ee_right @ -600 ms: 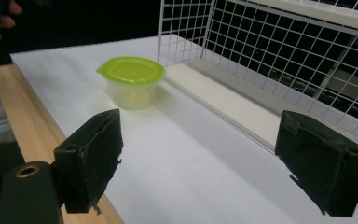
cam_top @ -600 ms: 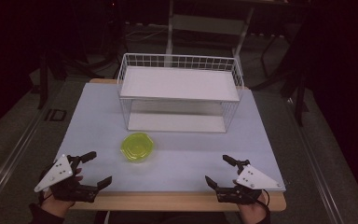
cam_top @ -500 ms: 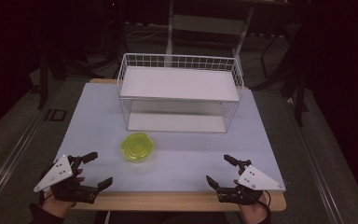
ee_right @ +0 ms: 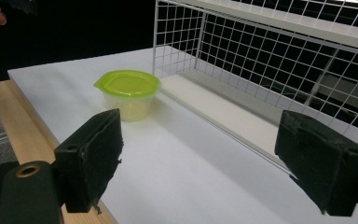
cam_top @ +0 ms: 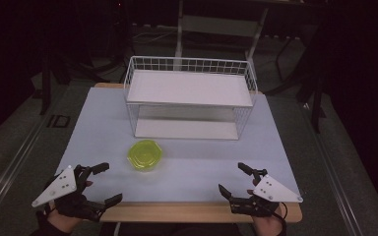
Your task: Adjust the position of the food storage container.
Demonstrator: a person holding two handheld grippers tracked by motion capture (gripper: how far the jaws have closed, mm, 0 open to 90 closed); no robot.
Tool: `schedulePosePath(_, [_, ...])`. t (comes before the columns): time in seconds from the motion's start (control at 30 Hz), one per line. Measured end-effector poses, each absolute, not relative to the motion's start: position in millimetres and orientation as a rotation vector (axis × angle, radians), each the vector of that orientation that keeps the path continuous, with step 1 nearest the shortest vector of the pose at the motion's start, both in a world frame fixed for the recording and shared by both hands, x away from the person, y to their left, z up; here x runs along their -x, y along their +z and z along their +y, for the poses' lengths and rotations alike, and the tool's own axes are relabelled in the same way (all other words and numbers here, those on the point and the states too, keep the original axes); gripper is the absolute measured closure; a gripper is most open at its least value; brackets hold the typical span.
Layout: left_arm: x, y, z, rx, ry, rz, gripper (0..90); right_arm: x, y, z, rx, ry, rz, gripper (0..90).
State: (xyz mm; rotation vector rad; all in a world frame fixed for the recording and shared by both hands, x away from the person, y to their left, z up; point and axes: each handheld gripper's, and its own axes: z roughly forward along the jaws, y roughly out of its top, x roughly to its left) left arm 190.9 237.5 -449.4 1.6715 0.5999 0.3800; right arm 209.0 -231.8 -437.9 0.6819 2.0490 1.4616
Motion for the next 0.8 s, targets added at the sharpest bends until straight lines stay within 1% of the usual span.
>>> schedulePosePath(0.1, [-201,-448,238,-1.660,0.334,0.622,3.2,-207,-437,-231,-0.677,1.457,2.040,14.3])
schedulePosePath(0.27, [-220,-445,240,-1.680,0.373,0.639,4.6,-204,-436,-232,-0.681,1.452,2.023,14.1])
schedulePosePath(0.4, [-234,-448,243,-1.691,0.433,0.667,15.0,-202,-437,-233,-0.683,1.445,2.024,14.1])
schedulePosePath(0.43, [-239,-450,244,-1.692,0.446,0.685,15.2,-201,-437,-233,-0.684,1.442,2.027,14.1])
schedulePosePath(0.47, [-243,-452,245,-1.694,0.449,0.699,17.7,-201,-437,-232,-0.683,1.439,2.033,14.1])
schedulePosePath(0.5, [-248,-454,246,-1.690,0.470,0.723,23.1,-201,-438,-232,-0.679,1.437,2.039,14.1])
schedulePosePath(0.53, [-252,-455,247,-1.698,0.474,0.739,25.3,-201,-438,-231,-0.672,1.435,2.043,14.2])
schedulePosePath(0.57, [-256,-457,248,-1.706,0.474,0.749,30.7,-201,-438,-230,-0.665,1.434,2.047,14.2])
schedulePosePath(0.6, [-261,-458,249,-1.711,0.477,0.771,42.1,-201,-438,-229,-0.660,1.439,2.056,14.2])
schedulePosePath(0.63, [-266,-459,250,-1.714,0.464,0.794,48.9,-201,-439,-229,-0.656,1.442,2.060,14.2])
schedulePosePath(0.67, [-271,-461,250,-1.724,0.456,0.814,53.7,-201,-439,-228,-0.651,1.440,2.063,14.2])
schedulePosePath(0.7, [-276,-462,250,-1.736,0.463,0.848,61.0,-201,-439,-227,-0.646,1.437,2.070,14.2])
schedulePosePath(0.8, [-293,-469,249,-1.768,0.452,0.972,72.8,-202,-440,-225,-0.635,1.438,2.079,14.2])
